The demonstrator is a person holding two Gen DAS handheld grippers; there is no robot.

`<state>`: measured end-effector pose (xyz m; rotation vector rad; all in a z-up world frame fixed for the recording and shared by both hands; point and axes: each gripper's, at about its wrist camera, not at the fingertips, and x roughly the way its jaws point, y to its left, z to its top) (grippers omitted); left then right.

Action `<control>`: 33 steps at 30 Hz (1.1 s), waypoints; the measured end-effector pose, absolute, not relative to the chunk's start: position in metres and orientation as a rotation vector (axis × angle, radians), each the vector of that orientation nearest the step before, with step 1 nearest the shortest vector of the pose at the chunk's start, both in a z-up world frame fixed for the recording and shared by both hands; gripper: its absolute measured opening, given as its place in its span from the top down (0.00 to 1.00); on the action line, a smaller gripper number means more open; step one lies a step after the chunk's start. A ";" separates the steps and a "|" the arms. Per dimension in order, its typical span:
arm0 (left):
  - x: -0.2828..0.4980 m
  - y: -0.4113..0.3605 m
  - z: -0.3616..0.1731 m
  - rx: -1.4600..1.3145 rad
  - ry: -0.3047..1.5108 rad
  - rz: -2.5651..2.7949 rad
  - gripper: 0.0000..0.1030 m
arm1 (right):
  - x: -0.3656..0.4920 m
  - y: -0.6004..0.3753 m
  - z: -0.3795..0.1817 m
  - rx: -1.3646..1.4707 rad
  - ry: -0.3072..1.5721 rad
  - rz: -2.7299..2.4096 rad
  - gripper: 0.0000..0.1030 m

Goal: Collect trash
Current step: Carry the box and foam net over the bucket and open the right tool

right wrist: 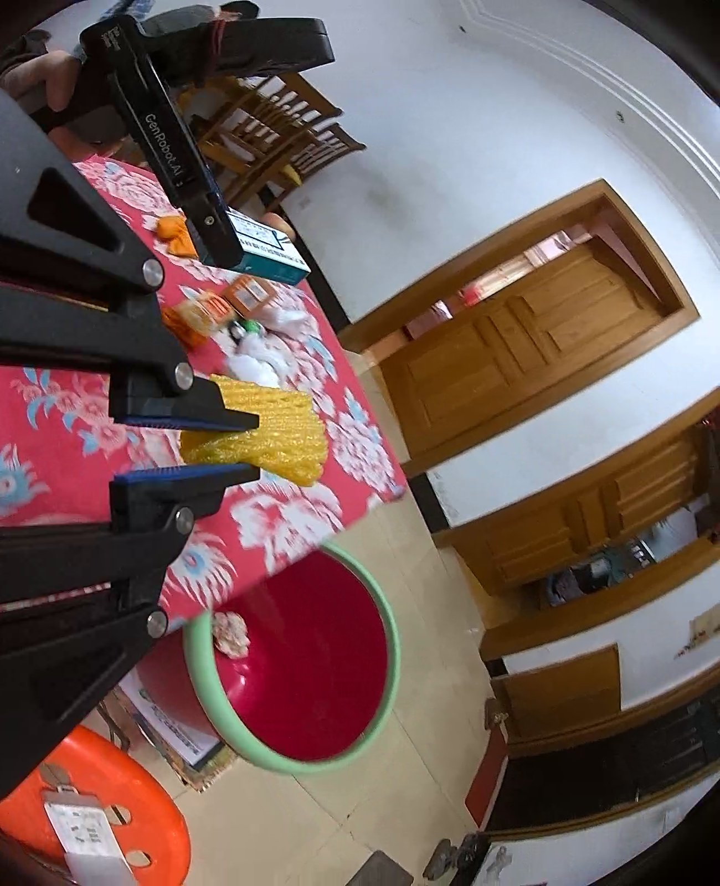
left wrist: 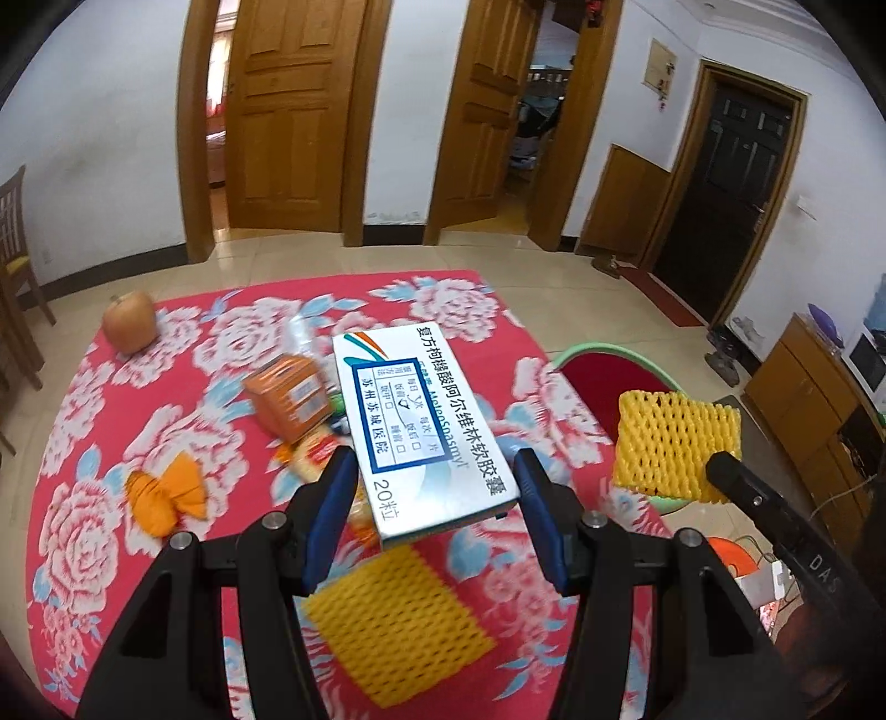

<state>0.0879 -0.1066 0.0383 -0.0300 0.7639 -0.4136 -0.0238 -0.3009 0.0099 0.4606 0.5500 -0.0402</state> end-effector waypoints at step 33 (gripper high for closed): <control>0.122 -0.246 0.009 0.103 0.789 -0.597 0.43 | -0.004 -0.412 -0.048 0.579 0.635 -0.297 0.84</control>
